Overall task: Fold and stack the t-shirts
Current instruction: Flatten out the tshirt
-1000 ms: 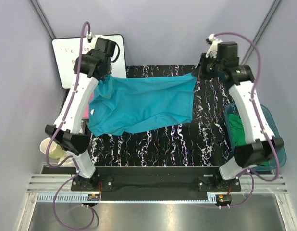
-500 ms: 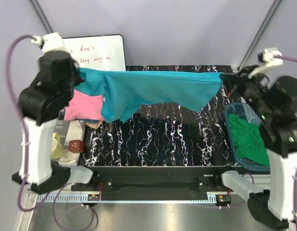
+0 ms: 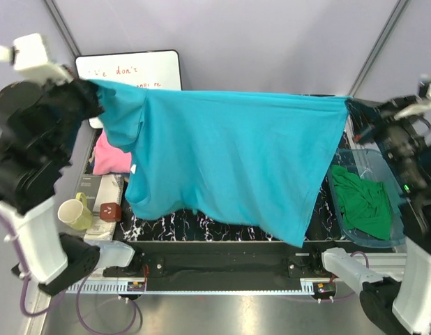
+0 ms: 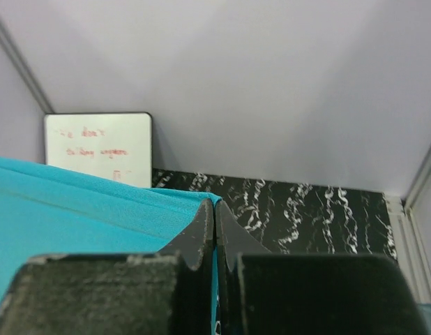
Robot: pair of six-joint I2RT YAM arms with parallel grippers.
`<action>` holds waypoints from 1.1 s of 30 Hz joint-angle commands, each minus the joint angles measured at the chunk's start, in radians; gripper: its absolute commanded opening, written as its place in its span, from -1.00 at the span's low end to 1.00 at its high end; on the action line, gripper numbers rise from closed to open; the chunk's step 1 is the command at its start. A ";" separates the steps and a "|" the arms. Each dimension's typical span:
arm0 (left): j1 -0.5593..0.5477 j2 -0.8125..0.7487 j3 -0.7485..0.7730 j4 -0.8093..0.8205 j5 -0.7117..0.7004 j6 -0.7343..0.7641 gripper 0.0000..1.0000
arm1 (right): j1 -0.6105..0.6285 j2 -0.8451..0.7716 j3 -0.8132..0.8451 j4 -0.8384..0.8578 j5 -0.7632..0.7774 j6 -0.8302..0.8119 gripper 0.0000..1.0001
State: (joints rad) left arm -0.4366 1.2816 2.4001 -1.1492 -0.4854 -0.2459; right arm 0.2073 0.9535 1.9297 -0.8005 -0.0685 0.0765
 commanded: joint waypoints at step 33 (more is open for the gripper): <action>0.164 0.909 -0.036 0.198 0.292 0.049 -1.00 | -0.095 1.002 -0.162 0.307 0.119 0.023 -1.00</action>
State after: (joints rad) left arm -0.2741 2.3493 2.3398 -1.0145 -0.1867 -0.2348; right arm 0.1139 2.0411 1.7260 -0.4927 0.0330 0.0883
